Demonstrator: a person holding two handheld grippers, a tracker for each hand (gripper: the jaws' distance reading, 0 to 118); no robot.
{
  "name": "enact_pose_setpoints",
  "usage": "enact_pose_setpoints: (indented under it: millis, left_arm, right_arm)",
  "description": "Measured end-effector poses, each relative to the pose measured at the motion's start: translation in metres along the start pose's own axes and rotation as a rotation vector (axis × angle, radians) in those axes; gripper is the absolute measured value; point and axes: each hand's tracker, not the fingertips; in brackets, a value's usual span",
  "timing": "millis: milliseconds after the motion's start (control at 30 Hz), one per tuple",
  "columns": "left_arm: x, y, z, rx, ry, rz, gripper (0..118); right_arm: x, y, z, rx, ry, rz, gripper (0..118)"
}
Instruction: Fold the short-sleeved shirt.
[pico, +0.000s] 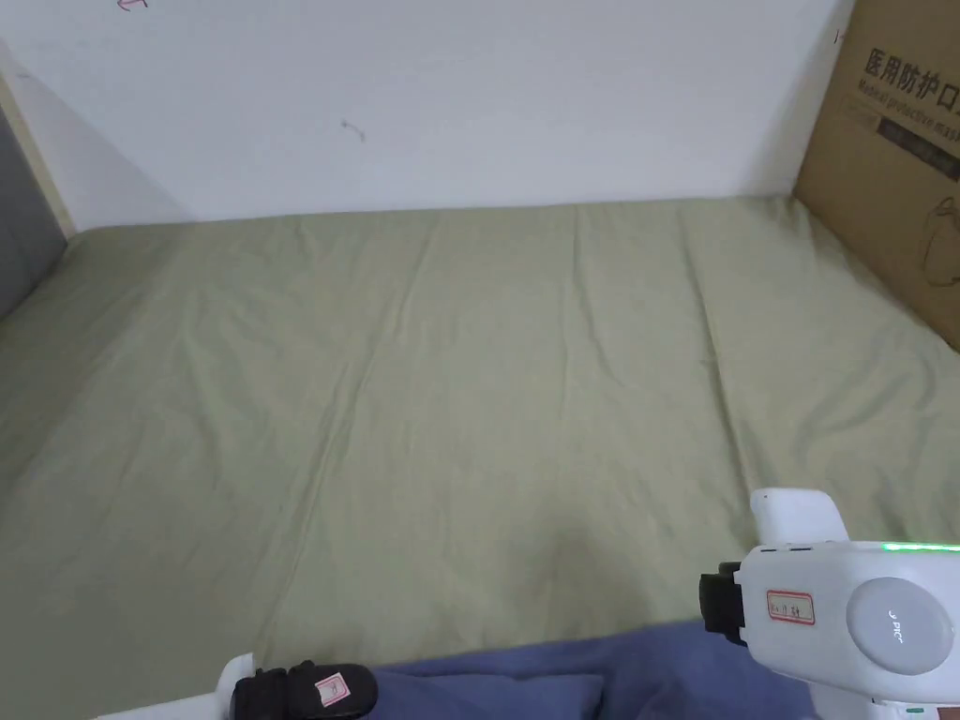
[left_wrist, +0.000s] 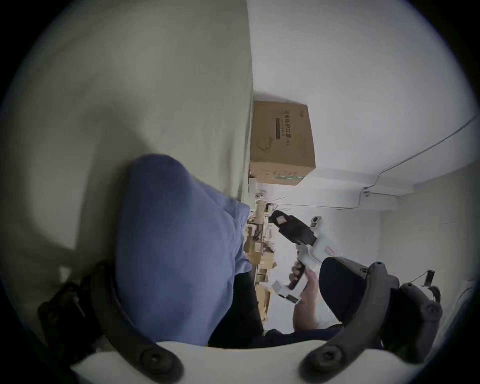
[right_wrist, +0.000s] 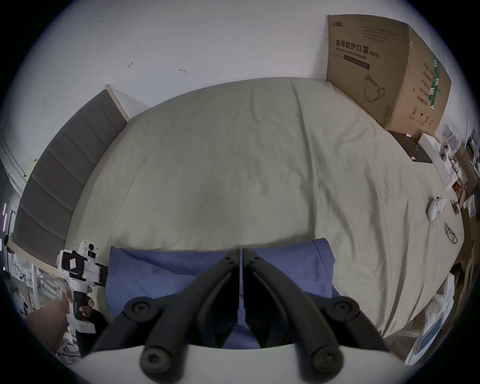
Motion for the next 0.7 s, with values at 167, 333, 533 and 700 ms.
enact_pose_setpoints:
  millis: [167, 333, 533, 700]
  left_arm:
    - [-0.017, 0.000, 0.016, 0.049, 0.048, 0.016, 46]
    - [-0.001, -0.005, 0.006, 0.029, 0.390, -0.088, 8]
    - [0.067, -0.030, 0.009, 0.059, 0.586, -0.253, 8]
    - [0.129, -0.045, 0.034, 0.155, 0.952, -0.435, 8]
  right_arm:
    - [0.000, -0.006, -0.008, -0.025, 0.016, -0.022, 2]
    - [0.003, -0.009, -0.009, -0.050, 0.031, -0.035, 2]
    - [0.012, -0.004, 0.006, -0.015, 0.032, -0.056, 2]
    - [0.016, -0.003, 0.019, 0.016, 0.046, -0.065, 2]
